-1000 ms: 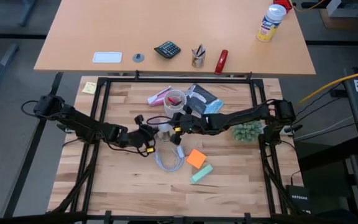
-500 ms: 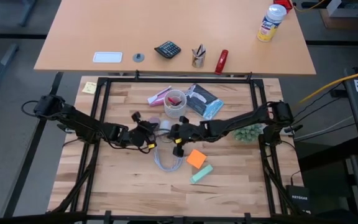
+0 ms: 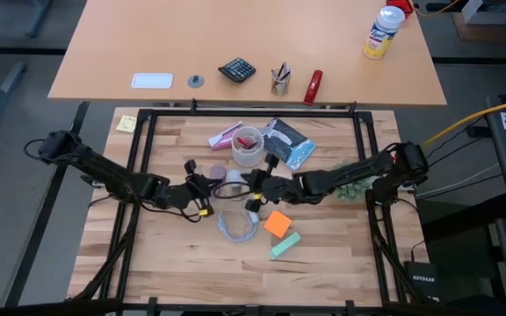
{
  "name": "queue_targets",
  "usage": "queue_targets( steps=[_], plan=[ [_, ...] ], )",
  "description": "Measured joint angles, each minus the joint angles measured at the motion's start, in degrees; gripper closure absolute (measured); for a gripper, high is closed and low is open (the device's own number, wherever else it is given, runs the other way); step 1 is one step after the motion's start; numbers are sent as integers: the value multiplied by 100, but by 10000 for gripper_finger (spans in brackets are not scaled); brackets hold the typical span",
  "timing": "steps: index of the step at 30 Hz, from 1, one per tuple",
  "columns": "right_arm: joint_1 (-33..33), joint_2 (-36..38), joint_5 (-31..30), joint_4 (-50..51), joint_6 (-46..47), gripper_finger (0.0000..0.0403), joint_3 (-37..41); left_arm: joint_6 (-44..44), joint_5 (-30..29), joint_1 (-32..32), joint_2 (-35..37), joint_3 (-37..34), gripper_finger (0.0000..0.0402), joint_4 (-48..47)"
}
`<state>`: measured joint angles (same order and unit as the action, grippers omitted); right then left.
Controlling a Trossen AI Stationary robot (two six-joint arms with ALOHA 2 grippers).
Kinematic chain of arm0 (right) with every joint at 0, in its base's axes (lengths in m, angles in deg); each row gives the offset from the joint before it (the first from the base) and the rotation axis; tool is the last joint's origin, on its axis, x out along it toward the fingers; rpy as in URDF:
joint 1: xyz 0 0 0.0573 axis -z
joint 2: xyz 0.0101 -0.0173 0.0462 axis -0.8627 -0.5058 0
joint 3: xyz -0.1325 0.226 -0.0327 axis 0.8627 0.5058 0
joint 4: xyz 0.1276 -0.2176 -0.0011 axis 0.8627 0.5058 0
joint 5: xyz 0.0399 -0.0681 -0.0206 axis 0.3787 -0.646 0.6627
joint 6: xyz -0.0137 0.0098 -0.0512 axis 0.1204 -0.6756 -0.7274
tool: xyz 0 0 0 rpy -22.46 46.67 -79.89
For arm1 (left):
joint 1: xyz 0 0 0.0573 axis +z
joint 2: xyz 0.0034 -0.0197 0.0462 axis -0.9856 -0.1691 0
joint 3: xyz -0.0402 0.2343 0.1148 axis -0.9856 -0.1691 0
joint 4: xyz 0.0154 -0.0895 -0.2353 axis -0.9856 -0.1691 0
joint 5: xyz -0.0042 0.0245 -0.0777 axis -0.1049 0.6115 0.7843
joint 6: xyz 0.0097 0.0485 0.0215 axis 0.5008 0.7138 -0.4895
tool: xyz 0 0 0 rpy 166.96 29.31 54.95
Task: Screw lightbulb
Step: Insert the lightbulb into the lamp
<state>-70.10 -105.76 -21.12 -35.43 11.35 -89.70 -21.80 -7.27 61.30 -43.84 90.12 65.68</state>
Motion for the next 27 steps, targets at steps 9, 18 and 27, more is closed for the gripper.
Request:
queue_targets(
  steps=[9,18,27],
  plan=[
    [709,-244,759,174,212,396,-5,-3,628,-43,-189,-2,400,19],
    [780,-463,1398,125,347,396,-5,-4,625,292,-489,-2,400,-10],
    [563,-456,1327,169,489,396,-7,-33,658,589,-523,-4,400,-22]
  ],
)
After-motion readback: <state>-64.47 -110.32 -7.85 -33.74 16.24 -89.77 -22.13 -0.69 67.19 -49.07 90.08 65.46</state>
